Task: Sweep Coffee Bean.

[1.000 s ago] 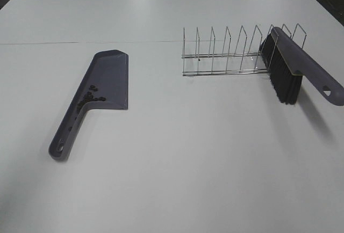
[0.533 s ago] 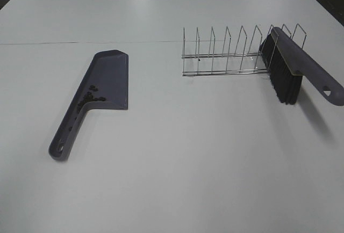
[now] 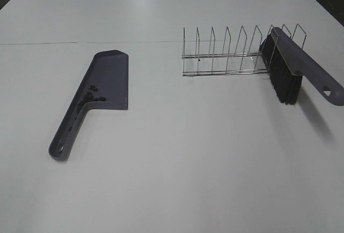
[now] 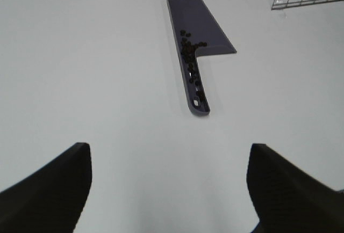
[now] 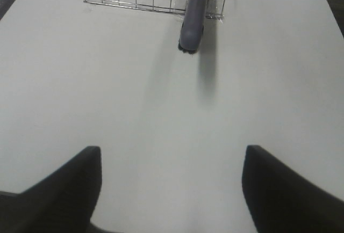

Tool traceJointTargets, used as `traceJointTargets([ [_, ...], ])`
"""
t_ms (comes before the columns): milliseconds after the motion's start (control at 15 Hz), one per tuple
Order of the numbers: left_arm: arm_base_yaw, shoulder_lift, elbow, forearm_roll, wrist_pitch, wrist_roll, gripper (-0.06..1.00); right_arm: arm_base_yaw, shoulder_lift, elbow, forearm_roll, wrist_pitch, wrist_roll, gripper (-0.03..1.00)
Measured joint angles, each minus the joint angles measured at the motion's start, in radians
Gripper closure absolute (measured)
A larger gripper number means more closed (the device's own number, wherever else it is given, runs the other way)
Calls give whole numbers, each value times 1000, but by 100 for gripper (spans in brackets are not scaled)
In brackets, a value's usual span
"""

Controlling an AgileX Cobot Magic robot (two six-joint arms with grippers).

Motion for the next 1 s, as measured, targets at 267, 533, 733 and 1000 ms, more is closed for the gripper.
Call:
traceJointTargets([
  [267,0,-46,0,26,1,0,22,0,0,0,0,0,0,33],
  [533,0,-49,0,28,1,0,22,0,0,0,0,0,0,33],
  [733,0,-49,0,28,1,0,22,0,0,0,0,0,0,33],
  [1000,55,-49,0,28,1,0,22,0,0,0,0,0,0,33],
])
